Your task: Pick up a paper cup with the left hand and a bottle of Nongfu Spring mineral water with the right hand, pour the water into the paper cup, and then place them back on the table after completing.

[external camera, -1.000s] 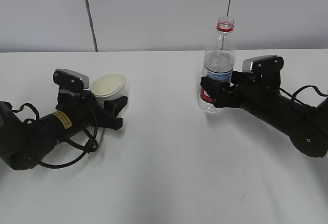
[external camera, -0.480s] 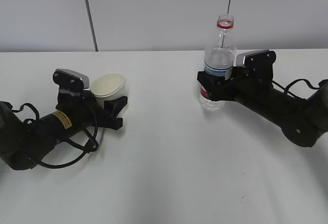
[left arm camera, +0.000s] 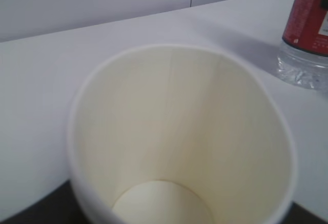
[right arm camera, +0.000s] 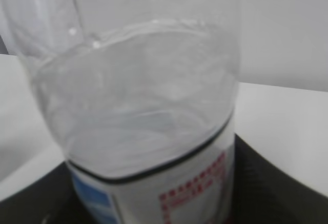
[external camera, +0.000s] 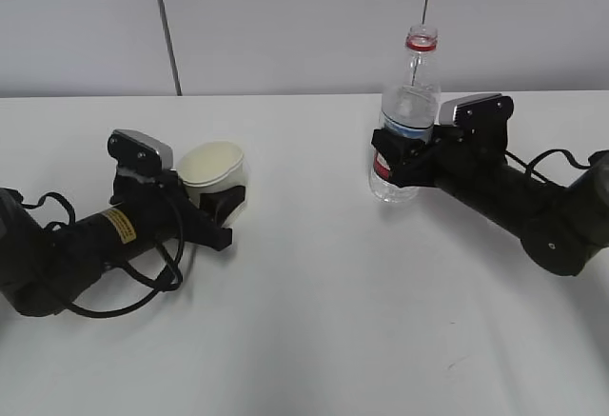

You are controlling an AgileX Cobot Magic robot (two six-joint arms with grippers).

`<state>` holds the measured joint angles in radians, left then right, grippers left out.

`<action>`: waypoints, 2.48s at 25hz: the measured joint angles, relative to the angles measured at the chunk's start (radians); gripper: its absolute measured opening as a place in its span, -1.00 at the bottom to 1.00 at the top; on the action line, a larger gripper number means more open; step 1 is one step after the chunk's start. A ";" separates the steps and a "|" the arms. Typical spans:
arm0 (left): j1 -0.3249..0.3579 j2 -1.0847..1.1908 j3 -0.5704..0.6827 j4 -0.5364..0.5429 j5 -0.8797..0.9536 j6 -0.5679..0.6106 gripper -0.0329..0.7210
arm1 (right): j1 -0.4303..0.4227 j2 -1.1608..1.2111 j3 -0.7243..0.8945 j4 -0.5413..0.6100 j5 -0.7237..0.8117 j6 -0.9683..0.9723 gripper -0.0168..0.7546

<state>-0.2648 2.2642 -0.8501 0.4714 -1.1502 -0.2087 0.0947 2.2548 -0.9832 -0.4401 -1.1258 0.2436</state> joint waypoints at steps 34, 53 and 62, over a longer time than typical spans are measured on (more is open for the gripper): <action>-0.081 -0.028 -0.009 0.095 0.007 -0.061 0.09 | 0.000 -0.147 0.004 -0.110 0.309 -0.004 0.12; -0.117 -0.042 -0.114 0.270 0.020 -0.202 0.09 | 0.000 -0.342 0.010 -0.338 0.514 -0.013 0.11; -0.146 -0.043 -0.120 0.289 0.053 -0.210 0.09 | 0.000 -0.342 0.009 -0.346 0.528 -0.212 0.11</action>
<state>-0.4109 2.2214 -0.9703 0.7605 -1.0968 -0.4182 0.0947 1.9127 -0.9746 -0.7862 -0.5982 0.0311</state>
